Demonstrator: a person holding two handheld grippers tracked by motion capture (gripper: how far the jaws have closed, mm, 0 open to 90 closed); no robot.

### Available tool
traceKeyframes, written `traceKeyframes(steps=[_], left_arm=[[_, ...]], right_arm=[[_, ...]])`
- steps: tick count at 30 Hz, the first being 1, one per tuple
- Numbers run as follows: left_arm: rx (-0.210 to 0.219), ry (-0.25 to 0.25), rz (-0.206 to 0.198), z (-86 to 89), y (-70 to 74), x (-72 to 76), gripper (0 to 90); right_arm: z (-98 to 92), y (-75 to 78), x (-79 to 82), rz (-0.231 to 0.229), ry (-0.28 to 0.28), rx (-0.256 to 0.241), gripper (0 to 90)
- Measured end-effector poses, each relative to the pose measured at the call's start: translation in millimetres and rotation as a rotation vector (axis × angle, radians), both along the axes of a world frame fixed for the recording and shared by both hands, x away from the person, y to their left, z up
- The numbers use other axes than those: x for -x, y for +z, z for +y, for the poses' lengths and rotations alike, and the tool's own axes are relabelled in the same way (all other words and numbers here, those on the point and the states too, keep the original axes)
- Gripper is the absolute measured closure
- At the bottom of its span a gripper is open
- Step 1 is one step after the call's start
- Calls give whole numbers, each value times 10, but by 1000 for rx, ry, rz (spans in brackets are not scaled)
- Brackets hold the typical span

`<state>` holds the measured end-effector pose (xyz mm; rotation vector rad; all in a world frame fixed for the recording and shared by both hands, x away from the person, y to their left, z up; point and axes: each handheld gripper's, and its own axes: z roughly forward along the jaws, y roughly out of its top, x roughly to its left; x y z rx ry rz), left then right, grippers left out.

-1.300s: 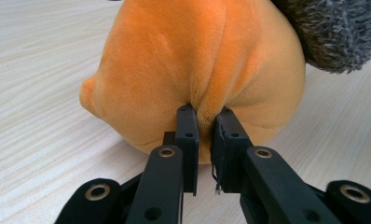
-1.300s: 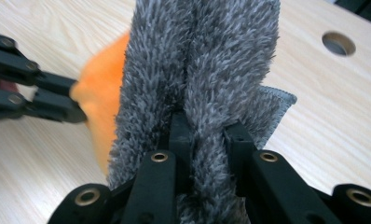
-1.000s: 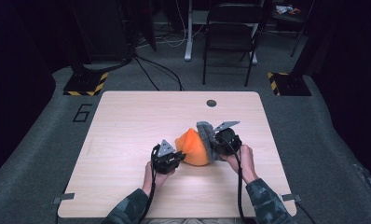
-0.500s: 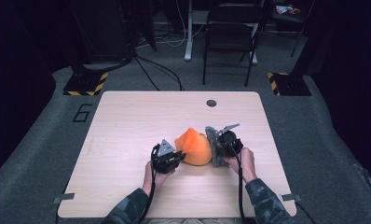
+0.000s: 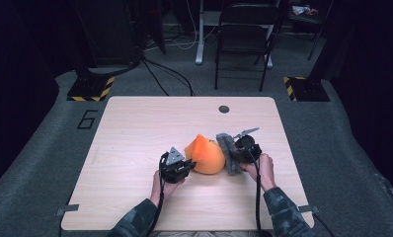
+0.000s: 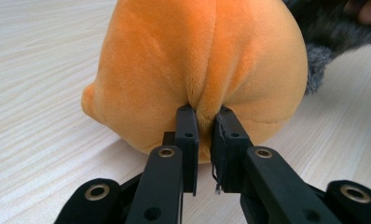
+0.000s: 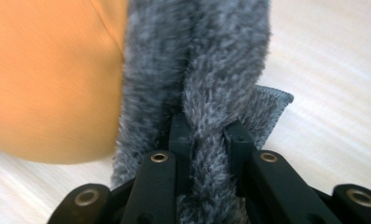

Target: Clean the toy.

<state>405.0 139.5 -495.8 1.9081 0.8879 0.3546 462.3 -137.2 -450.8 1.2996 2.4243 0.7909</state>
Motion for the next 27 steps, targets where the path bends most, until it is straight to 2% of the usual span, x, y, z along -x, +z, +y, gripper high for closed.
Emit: traceKeyframes(steps=[2, 4, 6, 10, 13, 15, 17, 20, 21, 27], left_arm=[[-1, 1, -1, -4, 0, 1, 816], [-6, 2, -3, -8, 0, 2, 817], [-10, 0, -4, -7, 0, 1, 817], [-17, 3, -4, -9, -1, 2, 818], [-25, 3, 0, -4, -2, 2, 818], [-28, 3, 5, 0, -6, 2, 818], [-31, 6, 8, 0, -13, 2, 818], [-37, 0, 5, -9, -7, 9, 819], [-38, 0, 4, -10, -6, 9, 819], [-42, 2, -4, -14, -5, 3, 818]], right_arm=[[-10, 137, 42, -40, 1, -24, 773], [3, 293, 96, -81, 13, -80, 773], [42, 415, 150, -105, 37, -133, 773], [216, 543, 257, -134, 103, -189, 773], [388, 531, 301, -133, 144, -183, 773], [484, 464, 298, -141, 148, -128, 772], [507, 404, 280, -140, 148, -105, 773], [470, 384, 261, -129, 125, -108, 773], [448, 382, 250, -133, 135, -98, 773], [338, 304, 241, -95, 112, -66, 772]])
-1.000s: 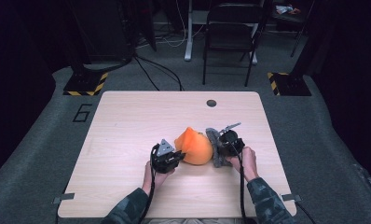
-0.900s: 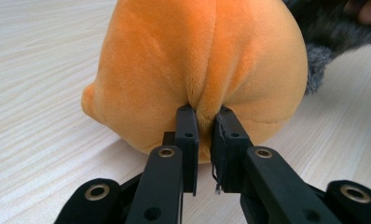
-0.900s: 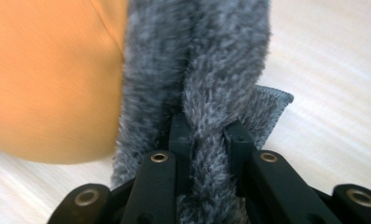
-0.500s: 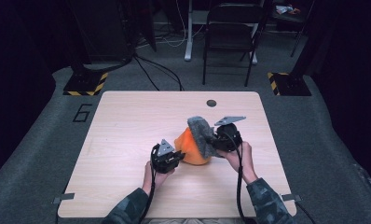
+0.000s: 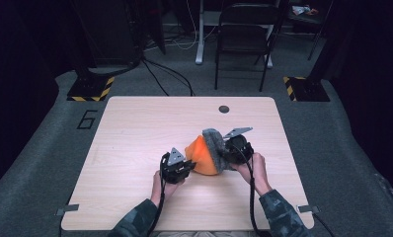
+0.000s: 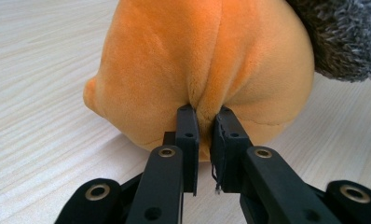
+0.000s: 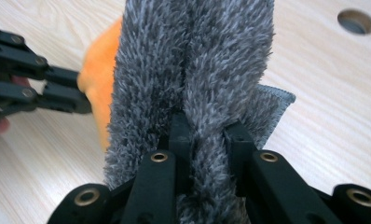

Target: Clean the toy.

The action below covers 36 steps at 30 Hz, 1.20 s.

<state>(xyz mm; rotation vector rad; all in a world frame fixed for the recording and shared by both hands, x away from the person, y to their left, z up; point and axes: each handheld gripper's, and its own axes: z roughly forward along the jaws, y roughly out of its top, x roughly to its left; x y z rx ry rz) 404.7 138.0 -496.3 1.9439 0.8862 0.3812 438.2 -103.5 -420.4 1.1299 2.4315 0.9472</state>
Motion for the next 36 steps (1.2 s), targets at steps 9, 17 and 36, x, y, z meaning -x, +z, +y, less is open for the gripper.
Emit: traceKeyframes(steps=[9, 17, 36], left_arm=[[-2, -1, 1, 3, 3, -1, 818], [3, 7, 3, 8, 1, -5, 818], [16, 37, 20, 66, -12, -34, 814]], right_arm=[[-66, -81, -47, 44, -14, 30, 773], [-149, -214, -119, 94, -54, 74, 772], [-199, -516, -249, 152, -120, 159, 772]])
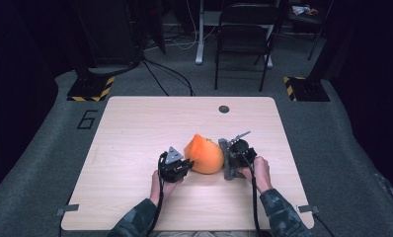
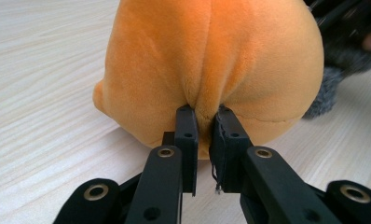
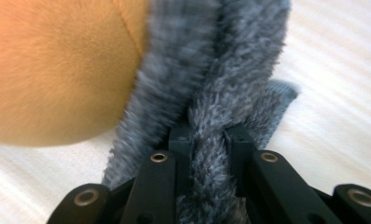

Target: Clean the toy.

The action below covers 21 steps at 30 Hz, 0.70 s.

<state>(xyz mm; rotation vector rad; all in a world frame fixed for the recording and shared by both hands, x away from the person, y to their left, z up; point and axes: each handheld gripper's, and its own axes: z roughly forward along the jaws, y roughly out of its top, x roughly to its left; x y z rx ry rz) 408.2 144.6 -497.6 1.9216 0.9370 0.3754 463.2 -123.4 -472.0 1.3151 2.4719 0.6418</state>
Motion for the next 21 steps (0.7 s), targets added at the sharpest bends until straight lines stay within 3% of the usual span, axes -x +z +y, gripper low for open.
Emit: traceKeyframes(steps=[5, 9, 10, 13, 15, 18, 21], left_arm=[[10, 14, 13, 26, -16, -29, 808], [-3, 12, 8, 19, -13, -29, 804], [-2, 14, 8, 20, -13, -28, 802], [-7, 14, 9, 31, -10, -28, 771], [-51, 14, -6, 11, 5, -13, 678], [-139, 0, -25, -53, 4, 24, 525], [-196, 7, -60, -111, -12, 31, 423]], right_arm=[[-97, 440, 120, -107, 9, -87, 772], [35, 640, 255, -149, 70, -172, 772], [87, 635, 271, -149, 75, -175, 772], [231, 540, 264, -158, 99, -122, 773], [256, 458, 216, -162, 88, -101, 773], [206, 438, 155, -163, 66, -109, 773], [169, 419, 115, -157, 58, -128, 773]])
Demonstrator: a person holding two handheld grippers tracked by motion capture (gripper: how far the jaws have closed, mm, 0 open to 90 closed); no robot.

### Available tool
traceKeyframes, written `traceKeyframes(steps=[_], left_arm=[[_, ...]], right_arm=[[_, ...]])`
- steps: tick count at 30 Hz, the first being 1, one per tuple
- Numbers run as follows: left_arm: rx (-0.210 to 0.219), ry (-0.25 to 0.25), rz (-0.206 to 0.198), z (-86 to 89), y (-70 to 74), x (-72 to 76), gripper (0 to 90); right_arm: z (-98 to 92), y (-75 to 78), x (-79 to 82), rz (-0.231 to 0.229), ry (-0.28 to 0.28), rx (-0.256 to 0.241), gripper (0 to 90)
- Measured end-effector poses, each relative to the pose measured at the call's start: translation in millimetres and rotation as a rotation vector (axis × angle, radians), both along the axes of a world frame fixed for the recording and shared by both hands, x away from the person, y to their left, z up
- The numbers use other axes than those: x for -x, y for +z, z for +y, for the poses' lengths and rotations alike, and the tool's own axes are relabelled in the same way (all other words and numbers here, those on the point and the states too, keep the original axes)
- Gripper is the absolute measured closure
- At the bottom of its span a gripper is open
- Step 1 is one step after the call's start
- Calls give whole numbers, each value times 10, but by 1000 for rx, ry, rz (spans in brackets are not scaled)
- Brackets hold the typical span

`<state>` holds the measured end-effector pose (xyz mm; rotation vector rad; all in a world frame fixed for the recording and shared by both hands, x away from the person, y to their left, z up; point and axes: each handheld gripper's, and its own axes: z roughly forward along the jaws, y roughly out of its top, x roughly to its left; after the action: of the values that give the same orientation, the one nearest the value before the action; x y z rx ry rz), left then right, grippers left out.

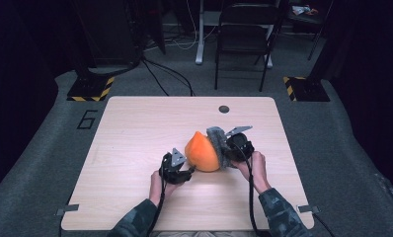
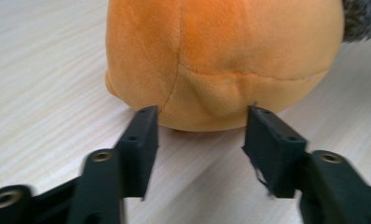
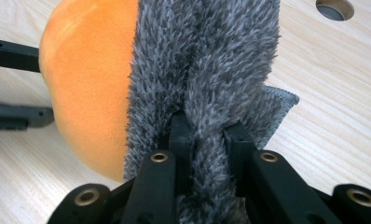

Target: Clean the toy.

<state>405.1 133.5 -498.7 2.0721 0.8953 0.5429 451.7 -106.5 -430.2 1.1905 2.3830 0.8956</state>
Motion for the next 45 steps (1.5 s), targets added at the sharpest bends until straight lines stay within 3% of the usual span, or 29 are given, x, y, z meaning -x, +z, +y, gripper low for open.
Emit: traceKeyframes(steps=[3, 6, 11, 14, 17, 21, 24, 29, 34, 35, 38, 41, 45], left_arm=[[-25, -7, -40, -61, -18, -16, 387], [-9, -19, -65, -79, -58, -33, 389], [33, -14, -85, -55, -104, -59, 587], [78, 3, -66, -31, -103, -81, 728], [129, 12, -30, -11, -70, -83, 789], [171, 17, 1, -7, -30, -70, 808], [226, 29, 34, -13, -1, -47, 813], [283, 37, 80, -20, 29, 19, 814], [295, 48, 98, -35, 44, 85, 813], [294, 47, 101, -39, 42, 90, 812], [281, 43, 101, -32, 31, 75, 808], [287, 43, 105, -29, 16, 50, 802], [289, 37, 105, -26, 16, 27, 795]], right_arm=[[3, 3, -12, -4, 7, 9, 773], [13, 2, -23, -18, 16, 21, 774], [11, -3, -31, -20, 13, -2, 774], [9, 3, -32, -38, 11, 2, 774], [-11, 23, -24, -47, 4, -4, 774], [-56, 84, -7, -65, -14, -10, 774], [-85, 218, 33, -83, -14, -38, 774], [-19, 416, 149, -128, 38, -63, 774], [224, 446, 243, -136, 108, -53, 774], [273, 431, 253, -119, 107, -38, 774], [372, 305, 218, -126, 116, 30, 774], [370, 209, 181, -148, 104, 77, 774], [265, 180, 124, -124, 82, 67, 773]])
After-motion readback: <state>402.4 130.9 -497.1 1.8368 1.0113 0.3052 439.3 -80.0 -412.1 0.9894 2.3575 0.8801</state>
